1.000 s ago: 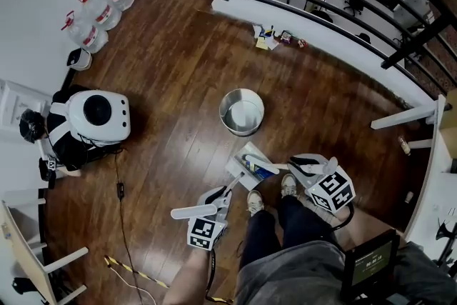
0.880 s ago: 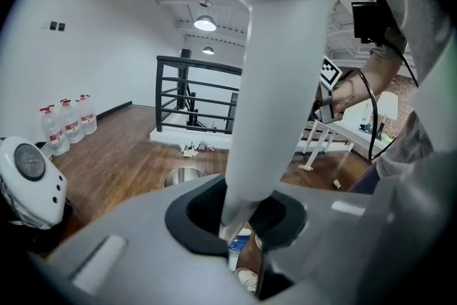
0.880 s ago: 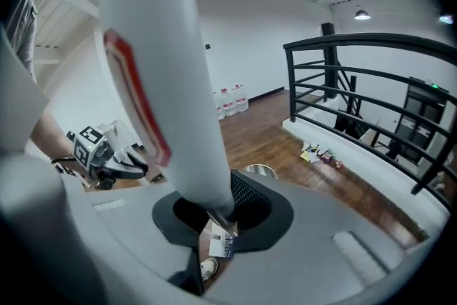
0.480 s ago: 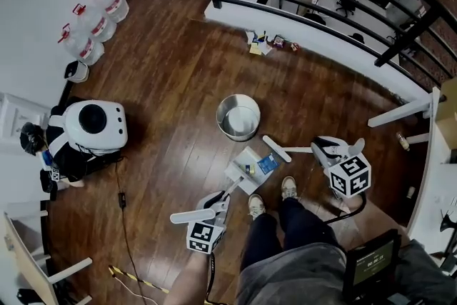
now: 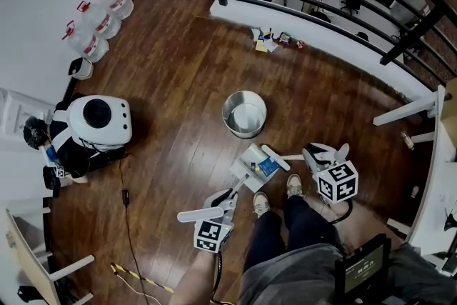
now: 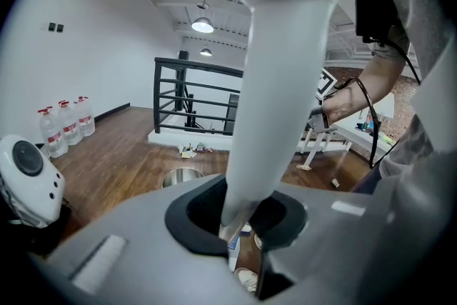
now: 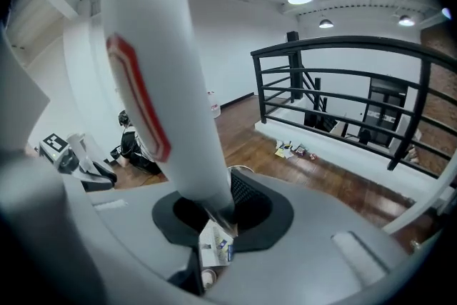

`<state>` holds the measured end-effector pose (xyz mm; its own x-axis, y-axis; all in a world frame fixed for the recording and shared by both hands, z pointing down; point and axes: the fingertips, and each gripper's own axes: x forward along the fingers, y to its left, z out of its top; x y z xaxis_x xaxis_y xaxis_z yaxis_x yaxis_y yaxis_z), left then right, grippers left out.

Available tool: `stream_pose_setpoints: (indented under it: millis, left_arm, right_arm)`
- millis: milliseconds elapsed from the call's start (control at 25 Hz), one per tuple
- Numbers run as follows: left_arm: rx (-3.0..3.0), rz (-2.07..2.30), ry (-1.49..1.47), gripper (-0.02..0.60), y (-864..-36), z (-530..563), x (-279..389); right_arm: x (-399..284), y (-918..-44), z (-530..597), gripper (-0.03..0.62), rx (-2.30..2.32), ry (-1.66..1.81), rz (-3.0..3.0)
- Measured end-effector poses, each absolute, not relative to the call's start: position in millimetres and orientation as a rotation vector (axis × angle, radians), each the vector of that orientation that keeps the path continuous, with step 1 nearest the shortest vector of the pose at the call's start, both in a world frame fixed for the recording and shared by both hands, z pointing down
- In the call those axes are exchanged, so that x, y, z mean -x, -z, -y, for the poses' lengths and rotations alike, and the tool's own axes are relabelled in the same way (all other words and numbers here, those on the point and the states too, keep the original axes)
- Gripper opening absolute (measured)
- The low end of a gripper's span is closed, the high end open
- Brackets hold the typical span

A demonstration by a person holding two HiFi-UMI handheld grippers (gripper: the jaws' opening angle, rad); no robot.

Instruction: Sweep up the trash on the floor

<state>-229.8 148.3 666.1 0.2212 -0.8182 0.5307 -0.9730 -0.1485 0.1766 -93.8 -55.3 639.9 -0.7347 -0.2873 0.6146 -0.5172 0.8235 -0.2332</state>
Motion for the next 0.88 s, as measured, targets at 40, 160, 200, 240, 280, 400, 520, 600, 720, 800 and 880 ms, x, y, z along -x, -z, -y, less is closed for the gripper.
stream_pose_setpoints:
  millis: [40, 160, 200, 240, 280, 400, 520, 600, 720, 800, 880]
  left_arm:
    - [-2.022, 1.646, -0.426, 0.041, -667.3, -149.0, 229.1]
    - [-2.025, 1.649, -0.423, 0.041, -668.0, -149.8, 229.1]
    - [-2.026, 1.651, -0.42, 0.041, -667.6, -150.7, 229.8]
    - [-2.025, 1.652, -0.417, 0.041, -667.3, -152.0, 230.6]
    - [-2.023, 1.654, -0.413, 0.041, -667.2, -153.2, 231.7]
    - [-2.016, 1.656, -0.4, 0.041, -667.6, -154.7, 234.8]
    - [-2.01, 1.66, -0.388, 0.041, -664.8, -155.3, 237.5]
    - [-2.002, 1.662, -0.379, 0.041, -664.3, -157.2, 238.9]
    - [-1.997, 1.661, -0.377, 0.041, -666.8, -161.2, 240.5]
    - [-1.993, 1.663, -0.369, 0.041, -665.5, -162.3, 241.0]
    - [-1.988, 1.67, -0.36, 0.041, -666.5, -163.4, 243.0]
  right_arm:
    - [96.3, -638.2, 51.7, 0.051, -0.585, -0.551, 2.437]
    - [103.3, -626.9, 46.4, 0.049, -0.562, -0.58, 2.471]
    - [104.8, -622.7, 45.8, 0.049, -0.557, -0.581, 2.479]
    - [105.2, -619.1, 46.1, 0.049, -0.558, -0.584, 2.485]
    - [104.4, -615.7, 47.5, 0.049, -0.563, -0.59, 2.488]
    - [97.0, -603.7, 56.6, 0.049, -0.596, -0.598, 2.495]
    - [87.5, -591.9, 65.7, 0.049, -0.624, -0.589, 2.5]
    - [81.5, -589.1, 69.8, 0.049, -0.638, -0.581, 2.497]
    - [74.2, -588.3, 75.6, 0.049, -0.663, -0.563, 2.493]
    - [70.9, -588.5, 78.5, 0.051, -0.673, -0.557, 2.488]
    - [69.0, -590.5, 80.7, 0.051, -0.676, -0.556, 2.481]
